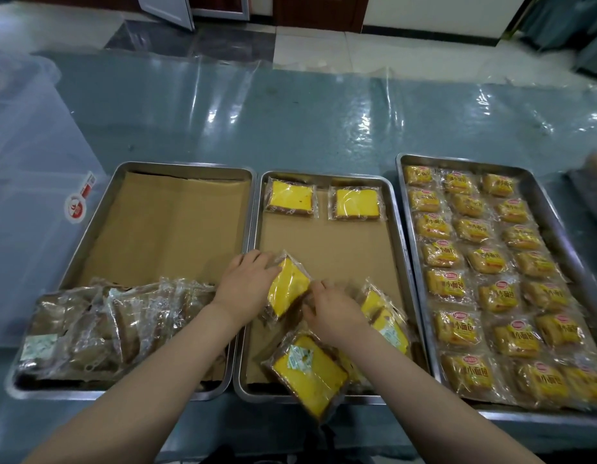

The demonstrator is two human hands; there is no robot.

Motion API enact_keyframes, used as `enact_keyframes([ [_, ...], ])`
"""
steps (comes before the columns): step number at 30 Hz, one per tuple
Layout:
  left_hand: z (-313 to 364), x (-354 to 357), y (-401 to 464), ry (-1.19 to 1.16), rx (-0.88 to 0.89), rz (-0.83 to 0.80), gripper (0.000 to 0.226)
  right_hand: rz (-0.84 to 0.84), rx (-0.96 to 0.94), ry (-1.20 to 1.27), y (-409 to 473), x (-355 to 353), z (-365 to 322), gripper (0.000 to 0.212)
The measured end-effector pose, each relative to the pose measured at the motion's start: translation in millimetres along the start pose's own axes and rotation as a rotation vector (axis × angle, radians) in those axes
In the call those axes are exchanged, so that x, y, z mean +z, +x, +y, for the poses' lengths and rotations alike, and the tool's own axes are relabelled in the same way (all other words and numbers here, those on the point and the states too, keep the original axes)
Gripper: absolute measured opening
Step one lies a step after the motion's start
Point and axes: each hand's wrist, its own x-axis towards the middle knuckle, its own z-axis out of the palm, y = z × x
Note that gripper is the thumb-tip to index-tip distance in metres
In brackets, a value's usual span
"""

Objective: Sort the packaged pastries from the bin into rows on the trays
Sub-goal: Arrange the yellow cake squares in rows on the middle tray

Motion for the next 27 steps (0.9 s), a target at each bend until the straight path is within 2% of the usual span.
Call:
enact_keyframes([
  [2,4,-2,-4,-0.04,0.012,0.061,0.041,0.064,-0.117,0.036,1,2,5,0.047],
  [5,12,1,-17,-0.103,0.063,0.009,0.028,-0.016,-0.216,0.011,6,5,12,0.059],
  [9,21,5,-26,-0.065,0.043,-0.042,0.032,-0.033,-0.183,-0.15,14,2,12,0.056],
  [13,27,7,-6,0.006,0.012,-0.178,0.055,0.005,-0.114,-0.277,26,-8,6,0.055],
  [16,27,6,17,0.08,0.0,-0.24,0.062,-0.057,-0.085,-0.326,39,-12,7,0.062],
  [22,20,3,57,0.103,-0.053,-0.259,0.063,-0.099,-0.055,-0.262,65,-23,8,0.063],
  [27,-1,0,77,0.007,-0.055,-0.277,0.061,-0.081,-0.073,-0.122,85,-29,8,0.064],
])
